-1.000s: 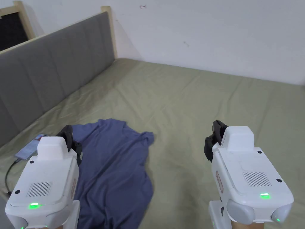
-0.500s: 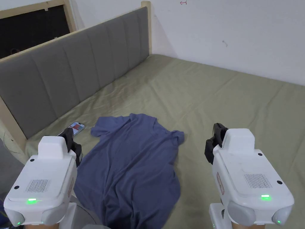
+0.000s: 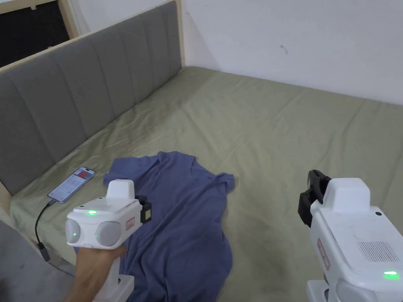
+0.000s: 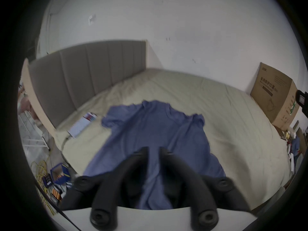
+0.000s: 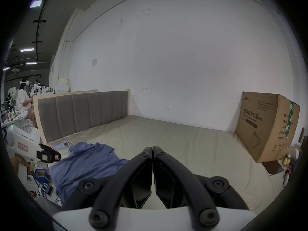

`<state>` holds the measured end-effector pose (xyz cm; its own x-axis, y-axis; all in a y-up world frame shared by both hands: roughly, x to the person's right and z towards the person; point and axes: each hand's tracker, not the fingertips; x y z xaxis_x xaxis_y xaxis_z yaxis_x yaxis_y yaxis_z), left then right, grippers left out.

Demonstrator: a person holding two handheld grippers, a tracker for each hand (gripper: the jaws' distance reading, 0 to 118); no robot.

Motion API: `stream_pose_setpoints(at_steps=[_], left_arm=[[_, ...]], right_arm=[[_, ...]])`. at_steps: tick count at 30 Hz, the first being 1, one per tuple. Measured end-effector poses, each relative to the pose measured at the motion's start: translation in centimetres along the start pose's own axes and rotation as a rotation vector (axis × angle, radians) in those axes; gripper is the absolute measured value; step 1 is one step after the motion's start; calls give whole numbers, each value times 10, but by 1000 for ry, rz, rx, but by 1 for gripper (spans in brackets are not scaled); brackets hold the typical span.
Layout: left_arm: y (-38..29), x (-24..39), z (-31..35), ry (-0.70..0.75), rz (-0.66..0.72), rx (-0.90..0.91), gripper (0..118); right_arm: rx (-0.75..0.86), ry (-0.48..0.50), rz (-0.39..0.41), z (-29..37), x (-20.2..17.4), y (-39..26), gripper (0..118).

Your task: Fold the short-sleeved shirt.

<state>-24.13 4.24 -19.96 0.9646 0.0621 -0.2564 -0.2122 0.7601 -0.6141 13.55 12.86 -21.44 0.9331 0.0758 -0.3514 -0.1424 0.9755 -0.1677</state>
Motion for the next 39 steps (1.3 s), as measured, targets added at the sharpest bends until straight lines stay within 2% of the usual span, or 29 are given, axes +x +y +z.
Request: stream_pose_setpoints(at_steps=[1, 2, 3, 4, 10, 11, 12, 14, 15, 16, 19, 20, 23, 25, 30, 35, 39], left_arm=[[0, 3, -15, -9, -6, -60, 62], [0, 5, -27, -13, -11, -101, 91], [-4, 3, -46, -11, -11, -125, 108], [-6, 4, -58, -2, -15, -158, 117], [-23, 17, -115, 41, -53, -327, 116], [-26, 24, -115, 43, -55, -351, 113], [-31, 26, -121, 39, -53, -369, 106], [-39, 29, -129, 24, -57, -400, 86], [-40, 34, -119, 62, -61, -342, 85], [-37, 36, -118, 49, -66, -361, 81], [-33, 44, -111, 19, -102, -310, 17], [-32, 47, -111, 28, -113, -315, 13], [-30, 46, -110, 30, -101, -324, 9], [-21, 44, -92, -12, -13, -271, 9], [12, 55, -44, -129, 29, -147, 8], [44, 107, 7, -236, -81, -42, 8], [74, 152, 33, -363, -115, 61, 8]], right_arm=[[-7, -12, 0, -1, 4, -2, 0], [-15, -22, -1, -3, 8, -4, 0], [-22, -30, -1, -4, 12, -6, 0], [-29, -36, 1, -5, 16, -9, 0], [-87, -83, 10, -9, 36, -25, 0], [-97, -91, 12, -8, 39, -28, 0], [-105, -99, 12, -8, 43, -31, 0], [-122, -110, 14, -7, 49, -36, 0], [-132, -117, 14, -6, 52, -38, 0], [-136, -122, 11, -5, 56, -39, 0], [-142, -138, -2, 0, 64, -42, 0], [-143, -140, -6, 1, 66, -42, 0], [-137, -149, -17, 11, 73, -41, 0], [-124, -157, -19, 20, 78, -39, 0], [-102, -183, -40, 38, 96, -36, 0], [-71, -217, -59, 60, 112, -31, 0], [-48, -251, -67, 80, 127, -26, 0]])
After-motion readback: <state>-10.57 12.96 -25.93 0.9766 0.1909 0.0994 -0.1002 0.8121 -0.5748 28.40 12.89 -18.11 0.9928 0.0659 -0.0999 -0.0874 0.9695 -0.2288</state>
